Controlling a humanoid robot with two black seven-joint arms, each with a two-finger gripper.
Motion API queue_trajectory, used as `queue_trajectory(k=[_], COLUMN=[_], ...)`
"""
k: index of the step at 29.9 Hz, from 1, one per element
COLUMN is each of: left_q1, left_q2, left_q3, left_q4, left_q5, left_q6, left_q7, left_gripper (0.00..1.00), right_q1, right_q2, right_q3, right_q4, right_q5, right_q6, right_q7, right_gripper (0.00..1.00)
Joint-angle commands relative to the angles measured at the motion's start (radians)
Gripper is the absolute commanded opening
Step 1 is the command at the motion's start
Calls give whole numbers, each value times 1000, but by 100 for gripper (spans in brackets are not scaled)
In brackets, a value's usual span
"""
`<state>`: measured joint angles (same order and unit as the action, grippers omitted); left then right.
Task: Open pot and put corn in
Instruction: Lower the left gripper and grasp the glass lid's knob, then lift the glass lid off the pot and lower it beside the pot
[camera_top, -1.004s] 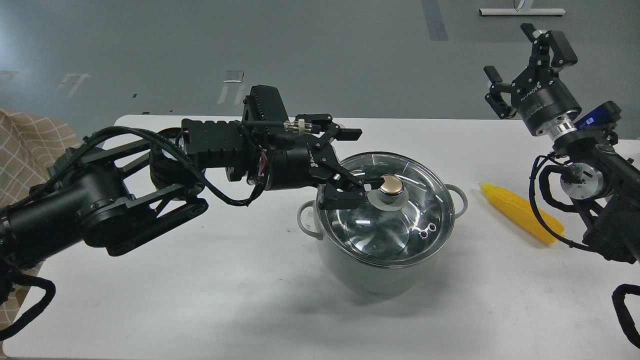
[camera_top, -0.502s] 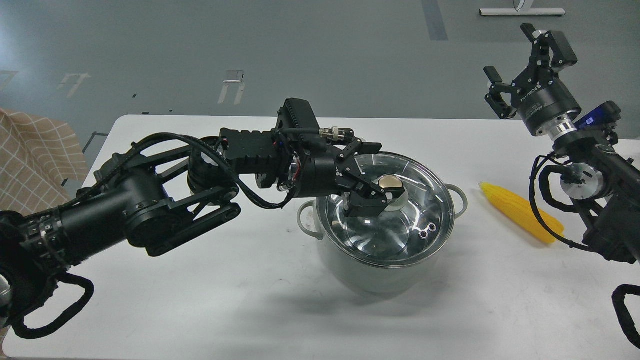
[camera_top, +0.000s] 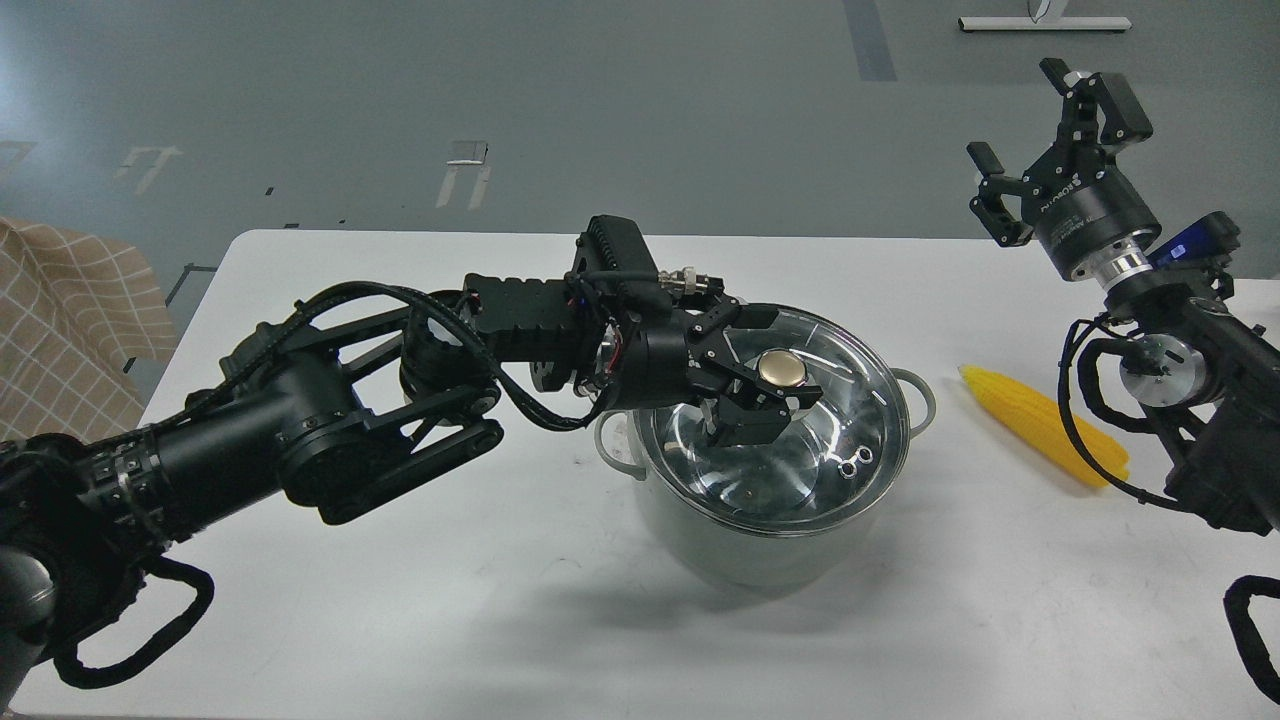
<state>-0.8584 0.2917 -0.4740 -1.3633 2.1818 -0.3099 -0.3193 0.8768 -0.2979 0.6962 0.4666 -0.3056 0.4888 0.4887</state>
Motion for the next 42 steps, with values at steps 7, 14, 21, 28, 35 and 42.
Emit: queue_trajectory(k=[7,14,21,28,35,42], left_q1=[18,27,35,44,39,18], left_q2=[-2,-6,-6,-6,-6,4], left_q3=[-2,-2,-2,-2,-2,-15], left_q4=[20,13,13,13,12,-37], left_q5=[0,0,0,0,0,0], left_q6=[6,6,8,6,6,5], left_q7=[-1,-3,-1,-1,0,3], left_gripper=[81,81,81,57,25,9], right_q1=[-2,-9,-9,-9,-10,-10], right_q2=[-1,-7,-14,-14,-14,-15], right_q3=[-1,0,0,0,0,2], right_q4=[0,0,0,1,1,1], right_q5=[0,0,-1,0,0,0], right_q6=[0,0,0,0,0,0], right_q7=[0,0,0,0,0,0], right_gripper=[100,100,100,100,100,100])
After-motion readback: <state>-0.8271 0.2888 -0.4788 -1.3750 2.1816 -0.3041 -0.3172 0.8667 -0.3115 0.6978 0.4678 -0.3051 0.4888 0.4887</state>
